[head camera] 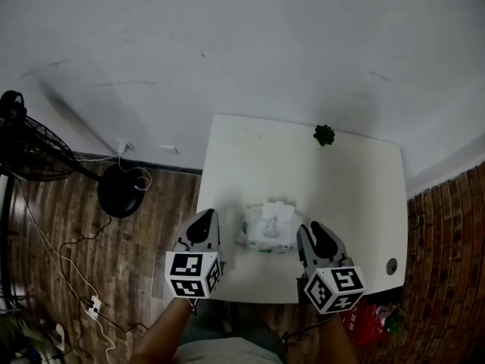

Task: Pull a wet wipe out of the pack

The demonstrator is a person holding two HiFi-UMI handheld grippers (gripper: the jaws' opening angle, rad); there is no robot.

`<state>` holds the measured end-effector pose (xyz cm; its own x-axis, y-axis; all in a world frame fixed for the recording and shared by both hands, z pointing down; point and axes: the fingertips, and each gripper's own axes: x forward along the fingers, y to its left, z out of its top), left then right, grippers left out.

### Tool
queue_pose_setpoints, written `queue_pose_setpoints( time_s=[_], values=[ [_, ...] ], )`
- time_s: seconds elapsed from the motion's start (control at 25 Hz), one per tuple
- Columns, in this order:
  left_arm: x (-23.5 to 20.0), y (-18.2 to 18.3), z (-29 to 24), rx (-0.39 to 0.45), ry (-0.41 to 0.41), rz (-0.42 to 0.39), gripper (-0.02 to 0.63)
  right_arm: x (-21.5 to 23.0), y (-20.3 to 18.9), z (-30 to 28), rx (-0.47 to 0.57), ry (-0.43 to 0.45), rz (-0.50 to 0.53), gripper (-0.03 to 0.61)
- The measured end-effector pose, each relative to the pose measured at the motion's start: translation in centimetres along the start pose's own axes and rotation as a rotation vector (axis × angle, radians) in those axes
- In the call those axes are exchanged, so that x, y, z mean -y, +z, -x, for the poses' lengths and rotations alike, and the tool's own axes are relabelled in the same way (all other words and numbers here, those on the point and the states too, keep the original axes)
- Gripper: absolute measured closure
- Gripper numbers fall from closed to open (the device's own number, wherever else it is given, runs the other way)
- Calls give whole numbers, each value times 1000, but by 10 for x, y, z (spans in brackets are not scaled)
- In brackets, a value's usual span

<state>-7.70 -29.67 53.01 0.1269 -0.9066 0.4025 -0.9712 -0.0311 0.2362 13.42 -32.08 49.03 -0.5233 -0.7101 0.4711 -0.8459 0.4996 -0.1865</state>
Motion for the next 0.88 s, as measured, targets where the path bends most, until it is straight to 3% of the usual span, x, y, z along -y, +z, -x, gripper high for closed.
queue_pose_setpoints(
  time_s=[0.88],
  values=[
    [-25, -49, 24, -56, 135, 62, 614, -20, -79, -44, -344, 338, 339, 469]
  ],
)
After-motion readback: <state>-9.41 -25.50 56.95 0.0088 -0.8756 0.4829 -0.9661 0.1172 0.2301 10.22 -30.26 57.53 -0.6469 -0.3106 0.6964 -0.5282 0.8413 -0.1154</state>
